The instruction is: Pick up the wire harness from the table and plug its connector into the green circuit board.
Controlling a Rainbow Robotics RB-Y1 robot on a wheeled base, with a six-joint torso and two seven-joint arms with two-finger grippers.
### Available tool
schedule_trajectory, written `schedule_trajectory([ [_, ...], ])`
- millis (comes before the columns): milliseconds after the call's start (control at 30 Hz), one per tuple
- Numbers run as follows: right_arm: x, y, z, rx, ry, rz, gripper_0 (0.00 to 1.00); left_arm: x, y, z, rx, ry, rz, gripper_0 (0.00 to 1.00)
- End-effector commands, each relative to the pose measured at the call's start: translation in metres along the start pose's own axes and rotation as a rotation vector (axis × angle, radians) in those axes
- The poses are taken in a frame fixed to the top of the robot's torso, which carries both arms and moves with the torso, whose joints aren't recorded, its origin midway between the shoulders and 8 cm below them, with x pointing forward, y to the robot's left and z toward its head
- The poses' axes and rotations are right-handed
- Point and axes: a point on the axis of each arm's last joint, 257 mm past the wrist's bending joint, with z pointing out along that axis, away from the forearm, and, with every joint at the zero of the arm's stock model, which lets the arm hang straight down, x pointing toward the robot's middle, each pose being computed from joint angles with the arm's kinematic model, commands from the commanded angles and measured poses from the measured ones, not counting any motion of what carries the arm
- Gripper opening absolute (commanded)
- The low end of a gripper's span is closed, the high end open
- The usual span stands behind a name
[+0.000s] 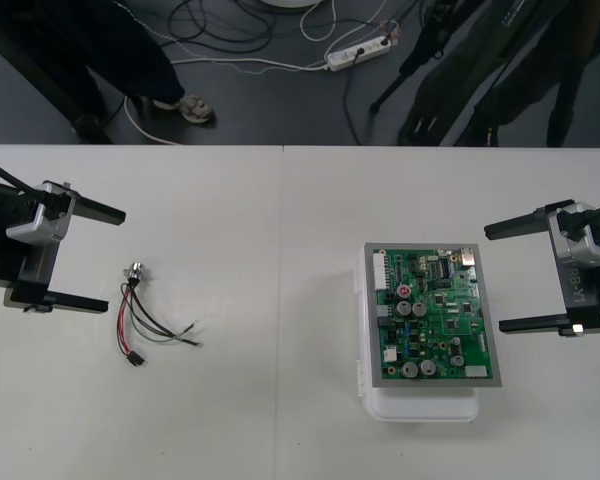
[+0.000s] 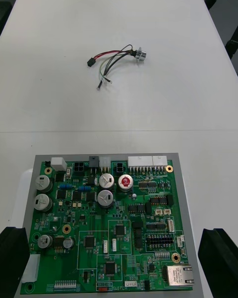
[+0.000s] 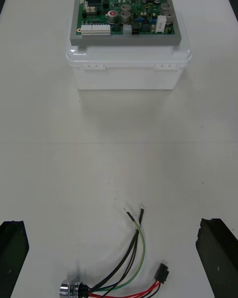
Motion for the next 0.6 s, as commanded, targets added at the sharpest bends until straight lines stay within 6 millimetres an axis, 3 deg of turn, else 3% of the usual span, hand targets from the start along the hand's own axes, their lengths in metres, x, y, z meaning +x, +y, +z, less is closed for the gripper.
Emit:
schedule_trajectory([
  [33, -0.003, -0.009, -0.007, 0.034, -0.002, 0.029, 1.00, 0.007, -0.017, -0.003, 0.055, 0.049, 0.059, 1.00],
  [233, -0.003, -0.009, -0.007, 0.034, -0.002, 0.029, 1.00, 0.007, -0.017, -0.003, 0.055, 0.049, 0.059, 1.00],
  [267, 0.009, 0.007, 0.010, -0.002, -0.025, 0.096, 1.00, 0.007, -0.017, -0.003, 0.055, 0.049, 0.059, 1.00],
  [400, 0.024, 0.009, 0.023, -0.012, 0.013, 0.121, 1.00, 0.007, -0.017, -0.003, 0.055, 0.049, 0.059, 1.00],
  [433, 0.028, 0.009, 0.026, -0.014, 0.028, 0.116, 1.00, 0.021, -0.039, 0.014, 0.097, 0.026, -0.015, 1.00],
  [600, 0.025, 0.003, 0.021, 0.004, 0.034, 0.097, 1.00, 0.025, -0.044, 0.016, 0.103, 0.022, -0.031, 1.00],
])
